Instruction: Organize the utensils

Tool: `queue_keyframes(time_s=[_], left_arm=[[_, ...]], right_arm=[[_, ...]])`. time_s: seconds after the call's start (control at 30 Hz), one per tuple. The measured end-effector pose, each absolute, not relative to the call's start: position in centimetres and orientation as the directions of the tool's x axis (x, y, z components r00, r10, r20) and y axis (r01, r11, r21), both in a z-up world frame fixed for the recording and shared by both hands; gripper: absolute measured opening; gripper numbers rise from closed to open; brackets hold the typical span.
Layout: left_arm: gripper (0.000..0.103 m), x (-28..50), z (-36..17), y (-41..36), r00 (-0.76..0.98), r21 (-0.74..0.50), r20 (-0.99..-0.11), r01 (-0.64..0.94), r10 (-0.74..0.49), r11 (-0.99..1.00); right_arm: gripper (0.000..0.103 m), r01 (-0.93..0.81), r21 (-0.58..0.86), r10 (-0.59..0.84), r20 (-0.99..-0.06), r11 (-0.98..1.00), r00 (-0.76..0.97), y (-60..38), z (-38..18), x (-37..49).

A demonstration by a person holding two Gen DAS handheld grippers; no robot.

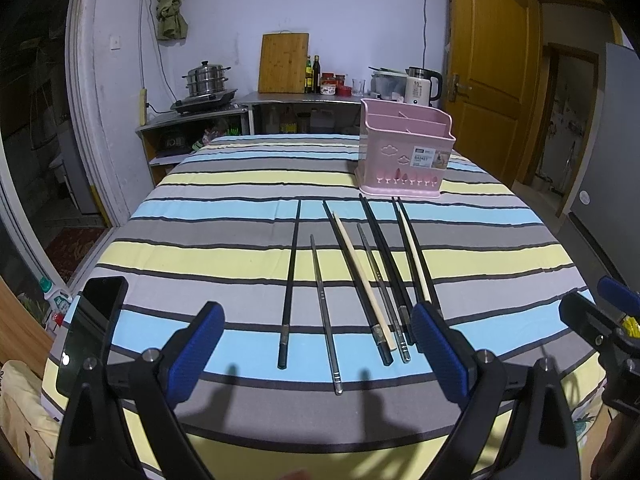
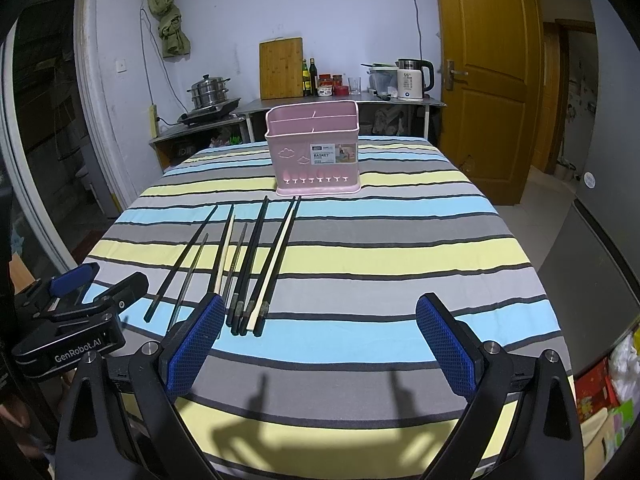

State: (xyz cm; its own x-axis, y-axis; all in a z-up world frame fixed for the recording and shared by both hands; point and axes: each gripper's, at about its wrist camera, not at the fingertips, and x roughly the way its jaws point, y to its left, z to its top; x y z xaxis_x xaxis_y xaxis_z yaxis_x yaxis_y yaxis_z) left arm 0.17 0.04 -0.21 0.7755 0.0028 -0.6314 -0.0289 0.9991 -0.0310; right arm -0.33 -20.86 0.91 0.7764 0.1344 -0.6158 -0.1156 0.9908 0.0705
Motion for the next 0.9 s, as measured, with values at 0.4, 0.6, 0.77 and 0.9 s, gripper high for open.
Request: queue_keyframes(time_s=[0.4,0.6,0.77,0.9], left_arm=[[0.096,0.4,-0.5,0.1,0.77,-0.032,-0.638,-0.028,0.001,0.999],[0.096,0.9,-1.1,0.3,0.762,-0.037,-0.648,-0.022,-0.007,0.999],[0.096,2.2,-1.7,0.8,0.746,-0.016,-0.665,-0.012,-0.002,1.0],[0.093,3.8,-2.5,1.9,0.72,-0.049,-0.693,0.005,-0.038,0.999]], right_arm=[[0.097,-0.116,0.071,0.135,-0.623,0.991,0.771,-20.7,0.5,-0.1],[0.097,-0.114,0.073,0.134,-0.635,0.991,0.761,-20.6,0.1,0.3],[0.096,-0.119,0.084,0.145,-0.649,0.989,0.747,-20.4,-0.2,1.4],[0.088,-0.122,0.104,0.16,-0.666,0.987,0.728,-20.0,-0.3,3.2]])
